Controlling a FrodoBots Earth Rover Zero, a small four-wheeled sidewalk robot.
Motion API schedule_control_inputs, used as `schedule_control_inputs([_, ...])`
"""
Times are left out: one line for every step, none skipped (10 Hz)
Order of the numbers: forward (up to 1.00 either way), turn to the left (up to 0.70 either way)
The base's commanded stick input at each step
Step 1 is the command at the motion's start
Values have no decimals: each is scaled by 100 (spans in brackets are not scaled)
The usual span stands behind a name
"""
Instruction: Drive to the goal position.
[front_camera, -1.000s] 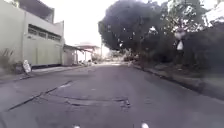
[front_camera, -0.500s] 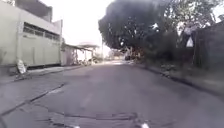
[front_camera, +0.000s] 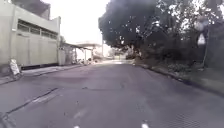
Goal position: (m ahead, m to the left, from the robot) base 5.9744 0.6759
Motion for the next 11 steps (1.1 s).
schedule_control_inputs([100, -6])
schedule_control_inputs([100, -11])
schedule_control_inputs([100, -27])
schedule_control_inputs([100, -30])
schedule_control_inputs([100, -1])
schedule_control_inputs([100, 0])
schedule_control_inputs([100, 0])
schedule_control_inputs([100, 0])
schedule_control_inputs([100, 0])
schedule_control_inputs([100, 0])
schedule_control_inputs([100, 0])
